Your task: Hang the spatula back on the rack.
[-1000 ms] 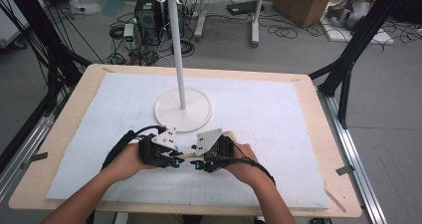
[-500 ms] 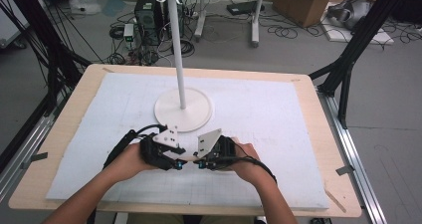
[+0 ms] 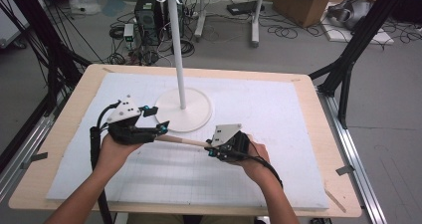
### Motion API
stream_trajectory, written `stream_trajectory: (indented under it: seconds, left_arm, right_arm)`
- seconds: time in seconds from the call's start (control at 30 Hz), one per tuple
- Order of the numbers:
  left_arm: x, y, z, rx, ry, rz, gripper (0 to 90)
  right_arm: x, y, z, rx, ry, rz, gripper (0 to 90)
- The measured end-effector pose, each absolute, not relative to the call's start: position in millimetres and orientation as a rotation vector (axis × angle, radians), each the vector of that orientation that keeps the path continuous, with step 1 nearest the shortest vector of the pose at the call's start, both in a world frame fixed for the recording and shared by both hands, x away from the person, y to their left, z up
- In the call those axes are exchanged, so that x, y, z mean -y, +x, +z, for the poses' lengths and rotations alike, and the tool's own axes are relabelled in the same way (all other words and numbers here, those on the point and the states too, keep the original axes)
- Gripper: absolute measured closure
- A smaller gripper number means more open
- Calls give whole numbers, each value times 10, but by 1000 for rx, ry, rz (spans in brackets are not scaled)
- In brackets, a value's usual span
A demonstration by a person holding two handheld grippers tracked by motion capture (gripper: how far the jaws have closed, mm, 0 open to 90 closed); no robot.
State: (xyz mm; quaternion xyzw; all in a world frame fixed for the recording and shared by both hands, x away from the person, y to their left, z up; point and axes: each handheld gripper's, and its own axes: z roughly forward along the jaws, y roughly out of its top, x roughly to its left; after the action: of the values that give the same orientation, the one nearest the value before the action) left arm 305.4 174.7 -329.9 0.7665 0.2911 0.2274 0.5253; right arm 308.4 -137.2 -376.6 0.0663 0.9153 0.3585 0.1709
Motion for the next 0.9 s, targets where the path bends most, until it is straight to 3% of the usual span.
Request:
stream_trajectory:
  seconds: [0.3,0.9]
  left_arm:
    - [-1895,3050,-3350,-795,1698,588,373]
    - [-1686,3125,-3347,-864,1544,529,334]
  right_arm:
    - [1561,3136,-3822,-2475,414,1178,740]
    - [1638,3037,-3860,-2228,579,1327,744]
